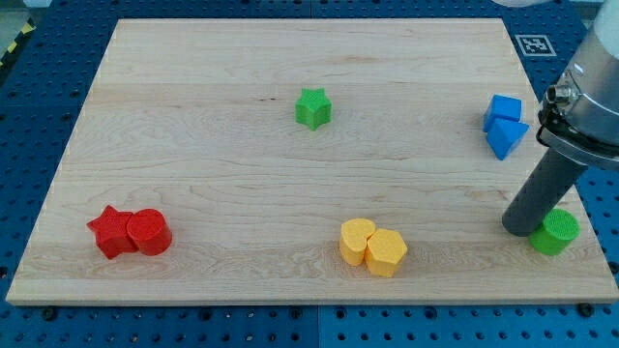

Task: Push the green star below the blue blocks

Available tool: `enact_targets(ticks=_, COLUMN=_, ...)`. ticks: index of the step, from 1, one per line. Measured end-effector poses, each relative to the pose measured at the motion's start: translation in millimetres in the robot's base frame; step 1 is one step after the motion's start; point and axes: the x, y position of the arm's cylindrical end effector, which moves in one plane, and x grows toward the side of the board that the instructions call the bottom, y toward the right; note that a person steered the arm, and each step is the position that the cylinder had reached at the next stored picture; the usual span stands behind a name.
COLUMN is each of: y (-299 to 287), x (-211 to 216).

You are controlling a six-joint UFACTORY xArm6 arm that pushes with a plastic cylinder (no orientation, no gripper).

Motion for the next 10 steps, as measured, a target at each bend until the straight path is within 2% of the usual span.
enact_targets(ticks=1, y=-39, x=-15)
enact_targets(ticks=2, y=-111, x=-47)
enact_targets(ticks=4, y=-307, x=-148)
enact_targets(ticks=5, y=-337, x=-205)
enact_targets(ticks=6, y=-307, x=-207)
enact_targets(ticks=7, y=-280, x=-189)
enact_targets(ticks=9, y=-186, x=-169)
enact_targets(ticks=10, y=-176, x=-169)
